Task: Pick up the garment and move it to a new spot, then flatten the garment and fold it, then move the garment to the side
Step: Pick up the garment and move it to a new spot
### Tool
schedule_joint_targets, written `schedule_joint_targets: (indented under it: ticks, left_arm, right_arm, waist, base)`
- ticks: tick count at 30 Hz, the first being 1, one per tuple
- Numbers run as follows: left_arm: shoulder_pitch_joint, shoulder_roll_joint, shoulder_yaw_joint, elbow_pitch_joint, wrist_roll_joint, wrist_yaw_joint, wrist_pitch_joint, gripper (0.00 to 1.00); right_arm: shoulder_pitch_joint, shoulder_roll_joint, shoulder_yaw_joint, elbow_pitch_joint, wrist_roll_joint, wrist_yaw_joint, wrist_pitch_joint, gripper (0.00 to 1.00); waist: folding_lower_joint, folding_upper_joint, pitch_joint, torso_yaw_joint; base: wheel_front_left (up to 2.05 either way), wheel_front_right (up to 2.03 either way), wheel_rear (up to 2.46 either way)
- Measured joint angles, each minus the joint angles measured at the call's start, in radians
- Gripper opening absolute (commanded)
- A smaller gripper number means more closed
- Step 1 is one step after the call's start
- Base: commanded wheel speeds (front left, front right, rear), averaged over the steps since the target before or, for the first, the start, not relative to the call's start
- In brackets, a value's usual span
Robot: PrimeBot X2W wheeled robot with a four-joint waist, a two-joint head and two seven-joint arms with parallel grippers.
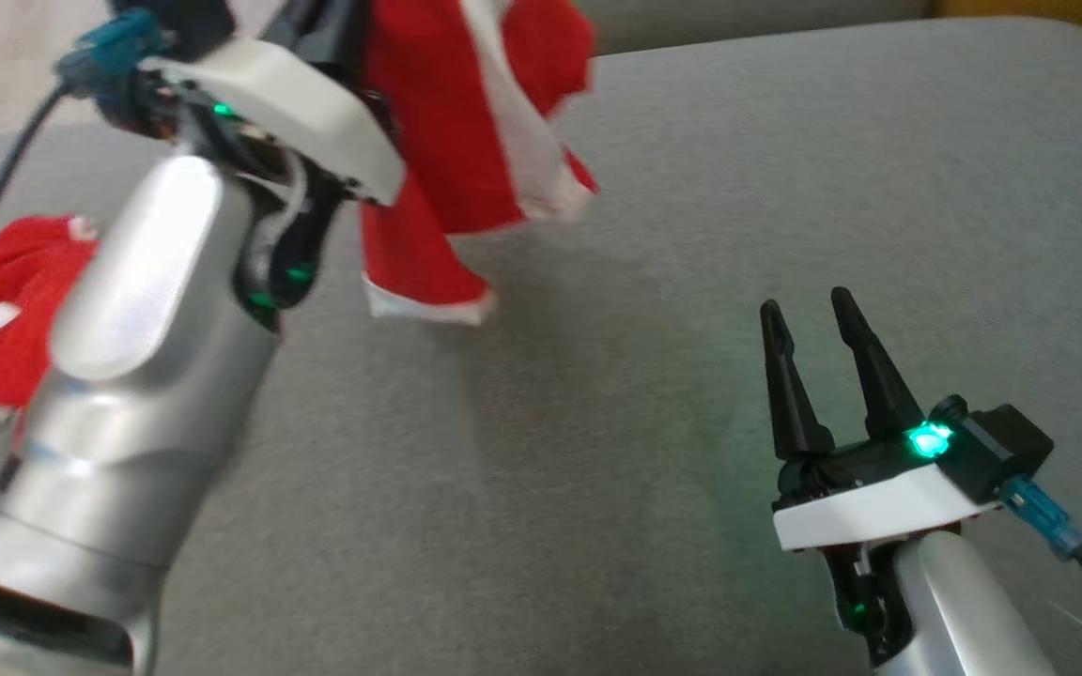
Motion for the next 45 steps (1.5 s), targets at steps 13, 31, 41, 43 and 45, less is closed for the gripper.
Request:
schedule_joint_targets:
  ticks: [13,31,41,43,45]
  left_arm:
    - [-0.029,-0.080,-0.065,0.066,0.052,0.058,0.018,1.00]
    - [0.024,0.019,-0.046,0.208,0.121,0.012,-0.309,1.00]
    - [0.395,0.084,-0.047,0.066,0.146,0.051,-0.374,1.00]
    - [0.470,0.083,-0.025,0.018,0.155,0.069,-0.375,1.00]
    - [0.541,0.080,0.008,-0.035,0.175,0.086,-0.376,1.00]
  right_arm:
    - [-0.048,0.000,0.050,-0.051,0.073,0.000,0.000,1.00]
    - [-0.039,0.000,-0.071,-0.049,0.003,0.000,-0.002,1.00]
    - [0.041,0.001,-0.124,-0.020,-0.078,0.000,-0.002,1.00]
    - [0.051,0.001,-0.124,-0.016,-0.078,0.000,-0.002,1.00]
    - [0.064,0.001,-0.120,-0.010,-0.082,0.000,-0.002,1.00]
  waist:
    - [0.0002,0.0000,0.070,-0.228]
    - [0.0001,0.0000,0.075,-0.120]
    - [-0.0001,0.0000,-0.028,0.059]
    - [-0.0001,0.0000,-0.049,0.076]
    - [-0.0001,0.0000,-0.068,0.088]
  base:
    - [0.00,0.00,0.00]
    - [0.00,0.00,0.00]
    - [0.00,0.00,0.00]
    - [0.00,0.00,0.00]
    - [0.00,0.00,0.00]
